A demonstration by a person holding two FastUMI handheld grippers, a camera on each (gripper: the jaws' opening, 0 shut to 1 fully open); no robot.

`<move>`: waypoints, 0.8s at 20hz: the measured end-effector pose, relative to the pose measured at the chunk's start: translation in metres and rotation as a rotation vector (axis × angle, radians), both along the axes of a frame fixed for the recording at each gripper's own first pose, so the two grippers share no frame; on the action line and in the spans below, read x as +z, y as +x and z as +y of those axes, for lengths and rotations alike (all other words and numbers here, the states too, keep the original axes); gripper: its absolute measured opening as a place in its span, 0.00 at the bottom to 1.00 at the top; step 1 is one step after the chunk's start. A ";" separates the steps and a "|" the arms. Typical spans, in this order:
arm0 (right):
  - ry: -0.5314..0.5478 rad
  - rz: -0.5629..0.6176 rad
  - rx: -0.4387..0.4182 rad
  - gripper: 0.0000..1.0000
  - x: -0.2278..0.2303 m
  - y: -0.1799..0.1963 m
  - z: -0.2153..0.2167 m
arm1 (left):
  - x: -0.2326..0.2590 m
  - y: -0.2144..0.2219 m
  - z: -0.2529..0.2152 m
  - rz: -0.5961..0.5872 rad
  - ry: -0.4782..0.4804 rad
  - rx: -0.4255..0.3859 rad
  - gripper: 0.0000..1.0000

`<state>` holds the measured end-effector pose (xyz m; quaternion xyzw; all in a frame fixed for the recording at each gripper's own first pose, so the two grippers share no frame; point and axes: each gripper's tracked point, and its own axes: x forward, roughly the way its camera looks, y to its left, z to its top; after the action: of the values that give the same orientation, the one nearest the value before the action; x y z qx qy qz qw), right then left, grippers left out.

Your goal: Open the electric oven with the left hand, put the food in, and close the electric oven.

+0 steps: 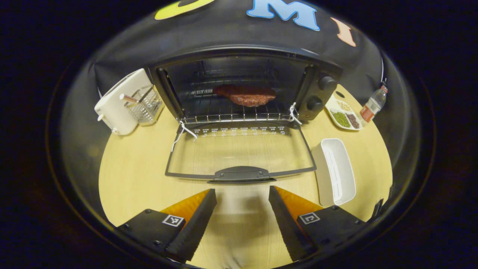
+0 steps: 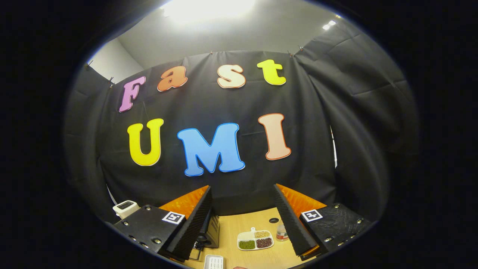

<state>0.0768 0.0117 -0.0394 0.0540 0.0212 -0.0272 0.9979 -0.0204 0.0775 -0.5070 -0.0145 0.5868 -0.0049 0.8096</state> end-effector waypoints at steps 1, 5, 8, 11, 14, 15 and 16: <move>-0.004 0.002 -0.004 0.98 -0.001 0.002 -0.001 | -0.006 -0.001 0.001 0.021 0.004 0.006 1.00; -0.019 0.006 -0.018 0.98 -0.002 0.002 -0.008 | -0.023 -0.006 0.001 0.095 0.012 -0.013 0.96; -0.028 0.005 -0.034 0.98 -0.002 0.003 -0.013 | -0.030 -0.005 0.002 0.118 0.015 -0.011 0.96; -0.030 -0.003 -0.051 0.98 0.001 0.003 -0.017 | -0.038 -0.003 0.001 0.136 -0.001 0.011 0.96; -0.036 -0.005 -0.053 0.98 0.002 0.003 -0.016 | -0.043 -0.001 0.003 0.153 -0.006 0.020 0.96; -0.038 -0.004 -0.051 0.98 0.002 0.004 -0.014 | -0.046 0.000 0.005 0.157 -0.001 0.015 1.00; -0.043 -0.003 -0.049 0.98 0.001 0.005 -0.013 | -0.048 0.000 0.007 0.162 0.004 0.012 0.96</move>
<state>0.0817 -0.0016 -0.0380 0.0331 0.0177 -0.0520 0.9979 -0.0201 0.0840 -0.5552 -0.0167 0.6502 0.0022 0.7596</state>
